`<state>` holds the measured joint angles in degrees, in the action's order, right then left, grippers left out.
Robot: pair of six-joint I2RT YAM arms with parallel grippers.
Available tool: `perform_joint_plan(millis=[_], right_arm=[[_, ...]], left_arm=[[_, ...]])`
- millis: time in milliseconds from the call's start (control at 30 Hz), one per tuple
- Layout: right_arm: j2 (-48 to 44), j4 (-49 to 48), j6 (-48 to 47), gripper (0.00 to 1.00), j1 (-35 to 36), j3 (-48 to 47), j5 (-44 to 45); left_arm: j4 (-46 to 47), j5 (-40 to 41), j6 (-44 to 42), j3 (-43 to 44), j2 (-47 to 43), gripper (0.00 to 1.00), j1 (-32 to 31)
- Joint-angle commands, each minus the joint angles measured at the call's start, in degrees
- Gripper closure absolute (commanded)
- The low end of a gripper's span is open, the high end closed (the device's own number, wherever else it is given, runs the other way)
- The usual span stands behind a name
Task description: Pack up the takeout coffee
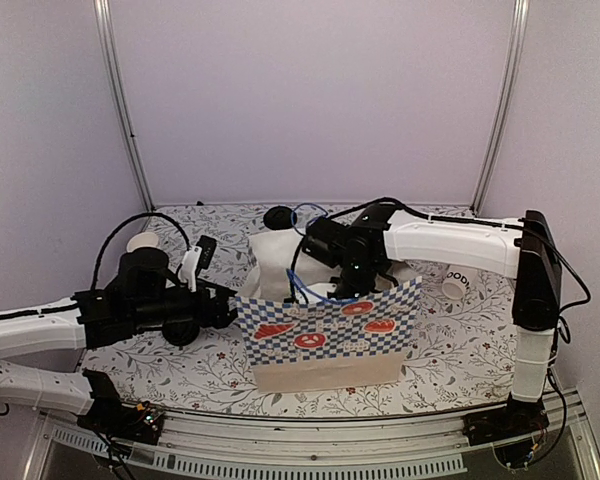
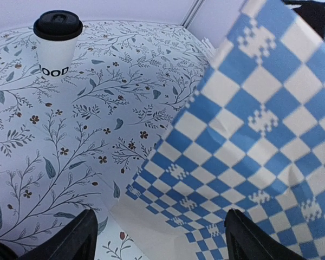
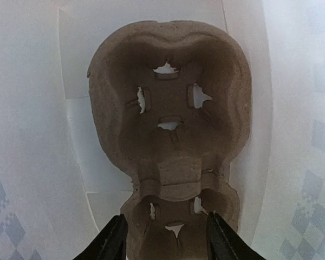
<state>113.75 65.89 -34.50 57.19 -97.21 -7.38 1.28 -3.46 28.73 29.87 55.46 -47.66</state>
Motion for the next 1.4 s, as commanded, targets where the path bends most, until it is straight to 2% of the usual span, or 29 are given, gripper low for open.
perform_joint_plan(millis=[0, 367, 700, 900, 1033, 1200, 1300, 1367], right_arm=[[0.50, 0.05, 0.27, 0.46, 1.02, 0.52, 0.68], [-5.10, 2.62, -1.65, 0.42, 3.37, -2.47, 2.90], [-9.86, 5.70, -3.03, 0.40, 8.01, -5.33, 1.76], [-11.85, 6.88, -4.30, 0.40, 8.07, -9.45, 4.20], [-13.38, 6.71, -6.21, 0.40, 8.03, -11.59, 4.33], [-13.50, 7.37, -6.24, 0.39, 8.03, -12.53, 4.55], [-13.62, 9.03, -7.11, 0.39, 8.09, -16.21, 3.29], [-14.11, 9.51, -8.15, 0.38, 8.03, -19.40, 2.62]], left_arm=[[-1.10, 0.77, -0.52, -1.13, -1.02, 0.16, 0.84], [-1.10, 0.52, -1.82, 1.81, -0.39, 0.16, 1.81], [-9.74, 4.08, -7.18, 10.32, 0.35, 0.15, 3.47], [-15.93, 7.45, -11.46, 17.47, 1.11, 0.13, 8.93], [-15.03, 4.52, -13.29, 21.15, 4.70, 0.12, 14.90], [-13.41, -0.08, -13.36, 26.17, 12.47, 0.08, 18.71], [-11.74, -1.02, -12.16, 28.45, 17.13, 0.01, 20.24], [-10.24, -1.10, -11.75, 30.12, 21.79, 0.00, 21.38]])
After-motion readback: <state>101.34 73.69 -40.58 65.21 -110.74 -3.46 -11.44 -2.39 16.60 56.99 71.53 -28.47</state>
